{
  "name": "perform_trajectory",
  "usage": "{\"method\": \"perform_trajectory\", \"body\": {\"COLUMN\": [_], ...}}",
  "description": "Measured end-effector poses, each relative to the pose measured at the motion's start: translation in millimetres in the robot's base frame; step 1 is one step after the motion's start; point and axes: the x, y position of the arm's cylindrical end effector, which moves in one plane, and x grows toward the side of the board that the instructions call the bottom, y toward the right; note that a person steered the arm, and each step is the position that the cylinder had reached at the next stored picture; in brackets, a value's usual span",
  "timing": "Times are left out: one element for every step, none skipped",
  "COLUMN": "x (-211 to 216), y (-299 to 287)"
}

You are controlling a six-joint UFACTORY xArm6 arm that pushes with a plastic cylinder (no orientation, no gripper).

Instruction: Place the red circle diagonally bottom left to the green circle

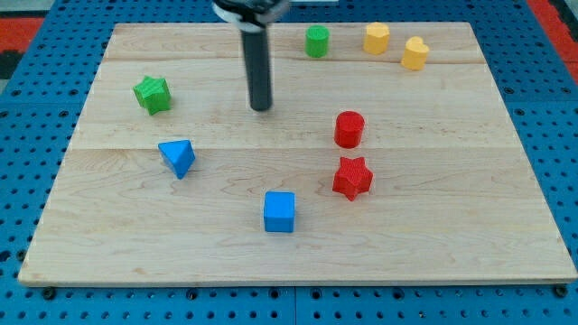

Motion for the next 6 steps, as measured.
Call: {"method": "perform_trajectory", "body": {"x": [47, 66, 42, 22, -26, -33], "y": [71, 126, 173, 80, 9, -40]}}
